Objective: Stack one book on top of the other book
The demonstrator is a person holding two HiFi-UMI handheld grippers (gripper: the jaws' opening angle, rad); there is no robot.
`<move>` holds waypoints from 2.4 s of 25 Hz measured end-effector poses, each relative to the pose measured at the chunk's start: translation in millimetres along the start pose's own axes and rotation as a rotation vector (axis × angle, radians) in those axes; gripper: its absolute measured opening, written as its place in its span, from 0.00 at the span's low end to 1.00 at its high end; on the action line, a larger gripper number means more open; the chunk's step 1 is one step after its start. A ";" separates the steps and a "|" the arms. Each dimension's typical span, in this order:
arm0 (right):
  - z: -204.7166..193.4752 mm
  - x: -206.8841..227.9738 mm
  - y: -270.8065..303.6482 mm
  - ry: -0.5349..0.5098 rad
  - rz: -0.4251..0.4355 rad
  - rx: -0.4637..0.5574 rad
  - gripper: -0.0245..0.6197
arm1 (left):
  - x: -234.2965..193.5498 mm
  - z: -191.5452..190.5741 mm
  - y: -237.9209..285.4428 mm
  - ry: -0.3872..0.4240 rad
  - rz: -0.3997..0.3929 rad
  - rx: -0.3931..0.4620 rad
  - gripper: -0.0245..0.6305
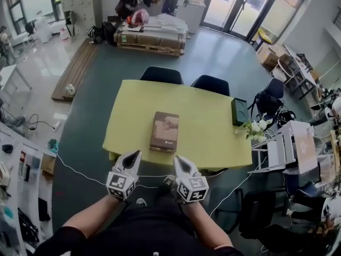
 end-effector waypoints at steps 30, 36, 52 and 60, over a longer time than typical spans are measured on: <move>-21.6 13.6 -186.3 -0.084 0.028 0.130 0.04 | 178.0 -29.6 -66.7 -0.002 -0.071 0.065 0.05; -25.4 24.8 -202.8 -0.088 0.014 0.134 0.05 | 192.0 -32.5 -66.0 -0.001 -0.069 0.067 0.05; -31.3 26.5 -209.6 -0.105 -0.001 0.146 0.04 | 202.5 -38.7 -63.2 0.012 -0.088 0.060 0.05; -33.4 27.4 -202.7 -0.104 -0.006 0.138 0.04 | 194.6 -40.2 -61.6 0.013 -0.074 0.052 0.05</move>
Point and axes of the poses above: the fingertips, and each gripper's own axes: y forward along the fingers, x to its right, z out of its top, the point moved 7 cm from there along -y, backward along the fingers, and after that the axes turned 9 degrees about -y, right-handed, at the moved point
